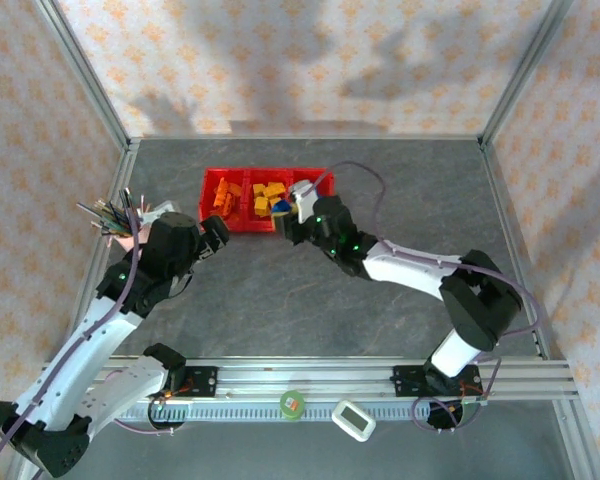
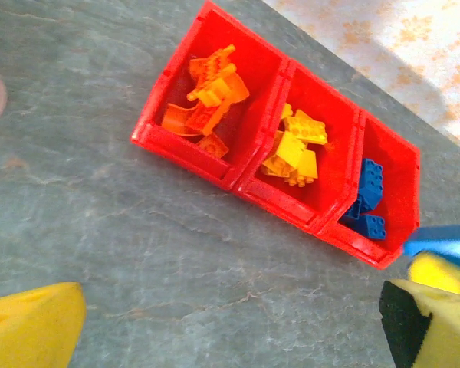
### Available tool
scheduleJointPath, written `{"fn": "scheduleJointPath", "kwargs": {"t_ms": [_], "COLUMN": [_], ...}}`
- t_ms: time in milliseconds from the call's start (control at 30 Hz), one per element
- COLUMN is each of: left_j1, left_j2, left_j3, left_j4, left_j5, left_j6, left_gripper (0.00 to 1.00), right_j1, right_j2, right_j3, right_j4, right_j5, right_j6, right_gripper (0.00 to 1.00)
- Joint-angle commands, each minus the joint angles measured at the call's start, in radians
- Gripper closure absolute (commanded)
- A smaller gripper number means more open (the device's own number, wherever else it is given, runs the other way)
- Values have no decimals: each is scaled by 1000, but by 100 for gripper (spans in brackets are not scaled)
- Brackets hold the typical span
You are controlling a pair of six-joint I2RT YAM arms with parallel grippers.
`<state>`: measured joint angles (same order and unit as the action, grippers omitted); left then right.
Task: Sort the legos into containers by color
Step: Place the lego in the container, then reset both arms
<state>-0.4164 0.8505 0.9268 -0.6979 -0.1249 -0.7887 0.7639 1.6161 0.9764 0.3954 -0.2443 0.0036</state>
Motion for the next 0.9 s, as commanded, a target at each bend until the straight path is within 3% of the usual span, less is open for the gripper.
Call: {"fn": "scheduleJointPath", "kwargs": {"t_ms": [0,233,500,633,867], "left_j1": [8,8,8,10,10], "left_j2": [41,104,159,150,152], "left_j3": [-37,-101,-105,-118,-116], "left_j4": [165,365,369,379,378], "left_j5": [39,47,33,31,20], "left_j6": [46,69,74,78,77], "left_gripper": [1,1,1,0,1], "right_j1": [-64,-173,-235,-235,-235], "right_j2": [17,176,320,358,316], "right_j3": [30,220,376,428,452], "right_j4": [-118,-221,-286,-327,-354], "right_j5": [76,97,100,119,119], "right_j6": [20,36,76,62,54], "right_gripper": [66,65,64,58,40]}}
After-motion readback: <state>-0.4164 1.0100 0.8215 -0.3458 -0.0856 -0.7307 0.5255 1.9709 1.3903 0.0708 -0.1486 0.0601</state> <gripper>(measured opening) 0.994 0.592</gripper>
